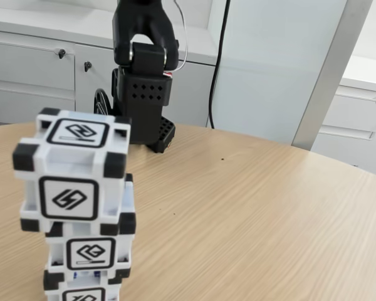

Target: Stack cubes from left to right.

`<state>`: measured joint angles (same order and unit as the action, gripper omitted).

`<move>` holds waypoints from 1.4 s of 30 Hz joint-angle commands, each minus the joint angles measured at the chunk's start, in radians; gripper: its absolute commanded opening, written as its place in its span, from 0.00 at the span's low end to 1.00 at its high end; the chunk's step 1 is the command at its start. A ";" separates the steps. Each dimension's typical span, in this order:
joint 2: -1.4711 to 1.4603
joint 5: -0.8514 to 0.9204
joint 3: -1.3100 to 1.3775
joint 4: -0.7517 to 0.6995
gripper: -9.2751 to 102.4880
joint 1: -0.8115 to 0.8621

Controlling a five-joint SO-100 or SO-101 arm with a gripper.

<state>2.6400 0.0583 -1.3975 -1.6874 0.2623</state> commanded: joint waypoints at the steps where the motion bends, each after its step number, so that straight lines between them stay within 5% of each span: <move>1: 0.078 0.035 -0.110 0.015 0.08 0.006; 6: 0.230 0.041 -0.281 0.064 0.08 0.006; 24: 0.565 -0.023 -1.160 0.673 0.08 0.006; 42: 0.549 -0.034 -1.411 0.684 0.08 0.023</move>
<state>3.1922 0.0215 -2.8133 -1.0140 0.2761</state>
